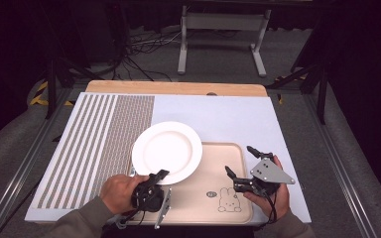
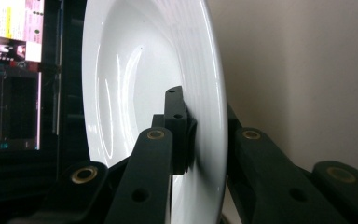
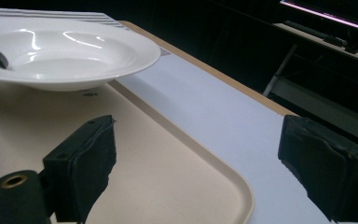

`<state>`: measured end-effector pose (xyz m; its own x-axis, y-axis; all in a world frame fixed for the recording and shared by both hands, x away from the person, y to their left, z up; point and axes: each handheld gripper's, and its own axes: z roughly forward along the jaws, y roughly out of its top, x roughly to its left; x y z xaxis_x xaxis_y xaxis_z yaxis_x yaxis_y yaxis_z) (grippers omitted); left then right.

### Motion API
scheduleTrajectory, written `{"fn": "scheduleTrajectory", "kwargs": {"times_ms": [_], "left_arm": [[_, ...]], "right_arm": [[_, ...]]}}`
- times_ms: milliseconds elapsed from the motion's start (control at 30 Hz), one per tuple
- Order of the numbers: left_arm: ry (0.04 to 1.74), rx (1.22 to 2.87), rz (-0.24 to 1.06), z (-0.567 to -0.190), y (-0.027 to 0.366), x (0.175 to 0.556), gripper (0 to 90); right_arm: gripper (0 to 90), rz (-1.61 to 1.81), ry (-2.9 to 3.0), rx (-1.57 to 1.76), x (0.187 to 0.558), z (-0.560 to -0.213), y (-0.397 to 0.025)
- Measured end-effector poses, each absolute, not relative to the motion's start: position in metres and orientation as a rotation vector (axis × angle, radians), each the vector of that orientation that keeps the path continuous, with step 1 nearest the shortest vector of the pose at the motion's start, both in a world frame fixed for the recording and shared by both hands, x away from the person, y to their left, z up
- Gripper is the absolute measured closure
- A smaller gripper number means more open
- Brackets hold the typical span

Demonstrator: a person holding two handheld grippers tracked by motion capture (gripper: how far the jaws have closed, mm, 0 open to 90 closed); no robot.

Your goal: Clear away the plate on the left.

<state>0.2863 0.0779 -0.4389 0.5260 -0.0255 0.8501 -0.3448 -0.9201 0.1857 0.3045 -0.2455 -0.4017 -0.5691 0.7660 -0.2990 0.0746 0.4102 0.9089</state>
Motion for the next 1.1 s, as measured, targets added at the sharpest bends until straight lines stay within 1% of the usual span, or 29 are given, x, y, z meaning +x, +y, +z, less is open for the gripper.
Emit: {"fn": "scheduleTrajectory", "kwargs": {"times_ms": [267, 300, 433, 533, 600, 700, 767, 800, 833, 867, 933, 967, 1000, 1067, 1100], "left_arm": [[-0.376, 2.433, 1.287, -0.449, 0.068, 0.281, 82.0], [-0.408, 2.434, 1.287, -0.449, 0.066, 0.280, 82.0], [-0.412, 2.449, 1.255, -0.453, 0.062, 0.278, 81.8], [-0.458, 2.450, 1.256, -0.455, 0.058, 0.277, 81.8], [-0.445, 2.449, 1.239, -0.457, 0.057, 0.277, 81.8], [-0.496, 2.439, 1.229, -0.458, 0.053, 0.277, 81.6], [-0.492, 2.436, 1.218, -0.461, 0.051, 0.276, 81.3], [-0.525, 2.439, 1.237, -0.461, 0.049, 0.276, 81.5], [-0.525, 2.441, 1.243, -0.462, 0.048, 0.276, 81.5], [-0.489, 2.448, 1.225, -0.463, 0.048, 0.276, 81.5], [-0.489, 2.445, 1.218, -0.463, 0.048, 0.277, 81.6], [-0.495, 2.448, 1.214, -0.463, 0.048, 0.277, 81.7], [-0.537, 2.434, 1.229, -0.463, 0.047, 0.278, 81.7], [-0.540, 2.433, 1.220, -0.463, 0.048, 0.277, 81.9], [-0.506, 2.443, 1.185, -0.465, 0.049, 0.276, 81.9]], "right_arm": [[12.6, 1.186, 1.920, 0.728, 0.305, -0.401, -0.247], [12.5, 1.186, 1.922, 0.728, 0.305, -0.401, -0.246], [12.5, 1.185, 1.920, 0.727, 0.305, -0.401, -0.246], [12.6, 1.185, 1.922, 0.730, 0.305, -0.402, -0.246], [12.5, 1.187, 1.924, 0.730, 0.305, -0.402, -0.246], [12.6, 1.184, 1.929, 0.729, 0.305, -0.402, -0.245], [12.6, 1.180, 1.930, 0.726, 0.305, -0.402, -0.245], [12.6, 1.182, 1.928, 0.730, 0.304, -0.402, -0.246], [12.6, 1.182, 1.928, 0.734, 0.304, -0.403, -0.246], [12.6, 1.181, 1.928, 0.734, 0.304, -0.403, -0.246], [12.5, 1.180, 1.924, 0.734, 0.303, -0.403, -0.247], [12.5, 1.180, 1.925, 0.734, 0.303, -0.402, -0.247], [12.6, 1.179, 1.927, 0.733, 0.303, -0.403, -0.247], [12.6, 1.177, 1.928, 0.731, 0.303, -0.403, -0.247], [12.5, 1.177, 1.929, 0.732, 0.303, -0.403, -0.247]]}}
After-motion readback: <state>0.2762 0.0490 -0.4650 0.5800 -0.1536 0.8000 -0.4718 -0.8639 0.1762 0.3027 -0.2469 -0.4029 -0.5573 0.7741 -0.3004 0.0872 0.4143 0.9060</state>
